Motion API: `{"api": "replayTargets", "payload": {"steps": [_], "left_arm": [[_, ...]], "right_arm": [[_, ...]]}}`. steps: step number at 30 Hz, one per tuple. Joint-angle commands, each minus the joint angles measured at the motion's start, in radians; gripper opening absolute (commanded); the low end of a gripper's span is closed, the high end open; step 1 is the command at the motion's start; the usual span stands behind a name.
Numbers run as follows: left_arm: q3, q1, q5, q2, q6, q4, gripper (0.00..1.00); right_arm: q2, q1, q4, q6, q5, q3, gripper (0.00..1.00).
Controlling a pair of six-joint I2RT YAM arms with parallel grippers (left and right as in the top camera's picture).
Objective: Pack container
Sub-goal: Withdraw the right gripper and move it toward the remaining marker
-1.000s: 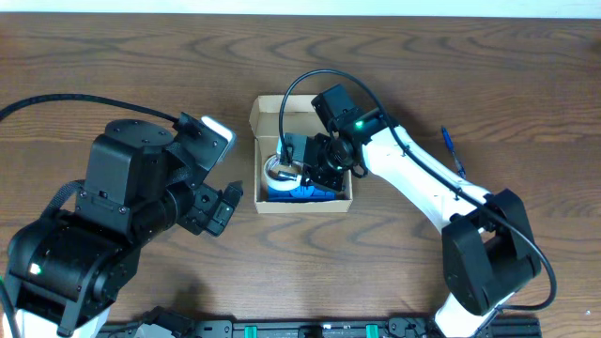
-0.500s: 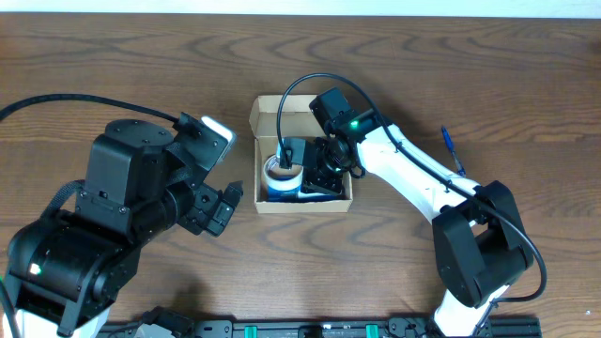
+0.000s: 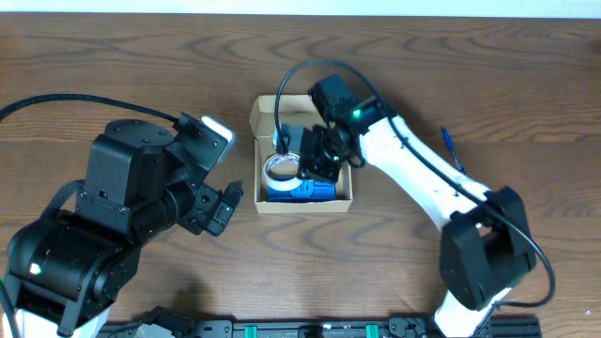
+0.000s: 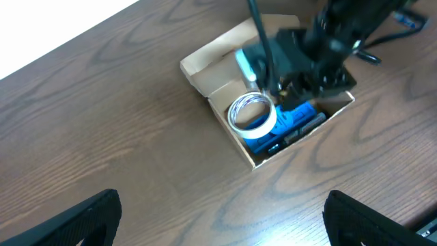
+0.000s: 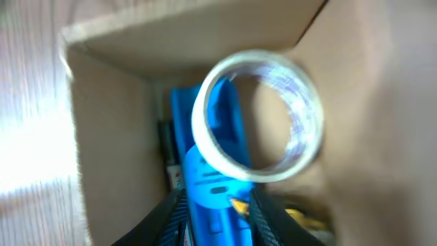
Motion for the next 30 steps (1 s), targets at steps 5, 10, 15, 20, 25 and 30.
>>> {"api": "replayTargets", "payload": {"steps": [5, 10, 15, 20, 25, 30], "left_arm": [[0.013, 0.003, -0.007, 0.0, -0.01, 0.001, 0.95], [0.013, 0.003, -0.007, 0.0, -0.01, 0.001, 0.95], [0.013, 0.003, -0.007, 0.0, -0.01, 0.001, 0.95], [0.013, 0.003, -0.007, 0.0, -0.01, 0.001, 0.95], [0.013, 0.003, -0.007, 0.0, -0.01, 0.001, 0.95], [0.013, 0.003, -0.007, 0.0, -0.01, 0.001, 0.95]], "right_arm": [[-0.19, -0.07, -0.018, 0.132, 0.111, 0.092, 0.34], [-0.262, -0.169, -0.038, 0.254, 0.238, 0.092, 0.36], [-0.264, -0.277, -0.108, 0.294, 0.265, 0.076, 0.36], [-0.26, -0.362, -0.09, 0.331, 0.265, -0.015, 0.37], [-0.258, -0.403, -0.012, 0.371, 0.265, -0.144, 0.4], [-0.257, -0.407, 0.098, 0.381, 0.267, -0.274, 0.42]]}}
